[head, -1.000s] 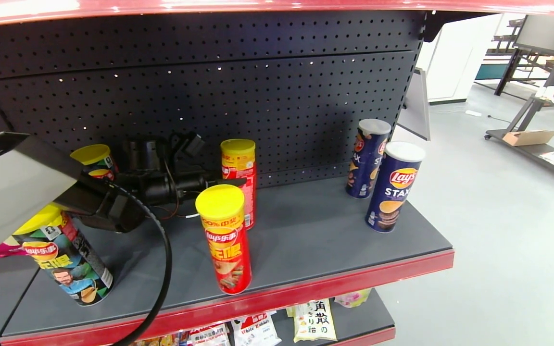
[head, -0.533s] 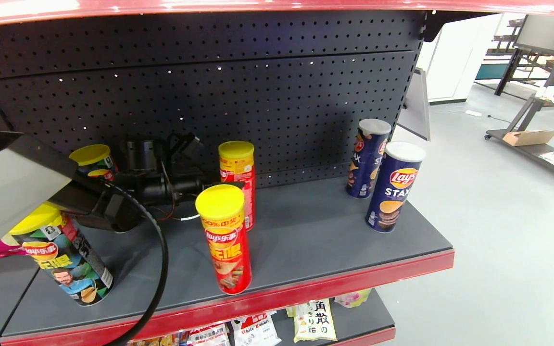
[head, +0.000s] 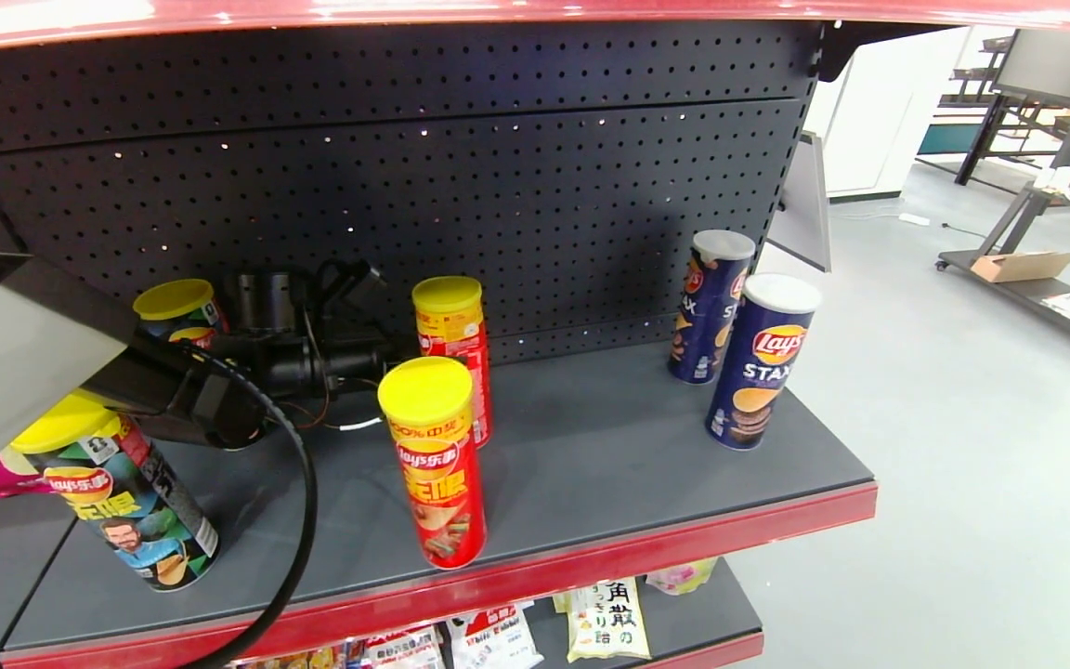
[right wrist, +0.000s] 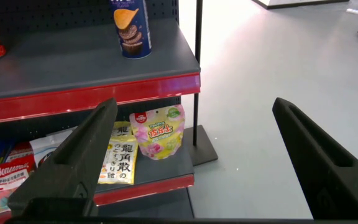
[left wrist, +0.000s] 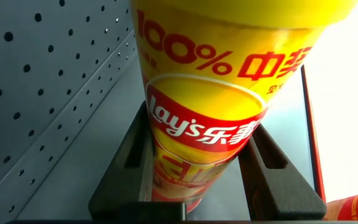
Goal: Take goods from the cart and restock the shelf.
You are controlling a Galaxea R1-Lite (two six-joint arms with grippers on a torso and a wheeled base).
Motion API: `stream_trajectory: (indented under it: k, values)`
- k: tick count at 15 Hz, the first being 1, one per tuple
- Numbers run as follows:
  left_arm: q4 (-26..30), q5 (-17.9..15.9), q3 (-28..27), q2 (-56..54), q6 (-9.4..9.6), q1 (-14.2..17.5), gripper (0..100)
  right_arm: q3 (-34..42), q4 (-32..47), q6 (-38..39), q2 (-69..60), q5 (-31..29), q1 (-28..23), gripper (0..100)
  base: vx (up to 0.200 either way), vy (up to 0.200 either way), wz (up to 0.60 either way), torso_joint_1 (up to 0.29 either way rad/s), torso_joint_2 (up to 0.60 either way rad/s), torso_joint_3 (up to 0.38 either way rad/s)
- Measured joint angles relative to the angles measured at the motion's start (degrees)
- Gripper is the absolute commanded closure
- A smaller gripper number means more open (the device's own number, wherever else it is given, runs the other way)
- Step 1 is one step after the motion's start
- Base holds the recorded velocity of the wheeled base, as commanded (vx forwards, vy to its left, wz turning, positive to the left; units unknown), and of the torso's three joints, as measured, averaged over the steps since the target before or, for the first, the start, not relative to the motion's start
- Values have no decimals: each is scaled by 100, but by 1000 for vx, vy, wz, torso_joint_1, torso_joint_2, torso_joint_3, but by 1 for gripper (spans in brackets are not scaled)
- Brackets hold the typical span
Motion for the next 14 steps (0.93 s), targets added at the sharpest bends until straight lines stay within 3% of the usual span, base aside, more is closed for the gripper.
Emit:
stream_trajectory:
  k: [14]
  values:
    - [-35, 5, -325, 184, 78, 0, 100, 0, -2, 0, 0, 0, -5, 0, 0, 0, 0, 0, 0, 0]
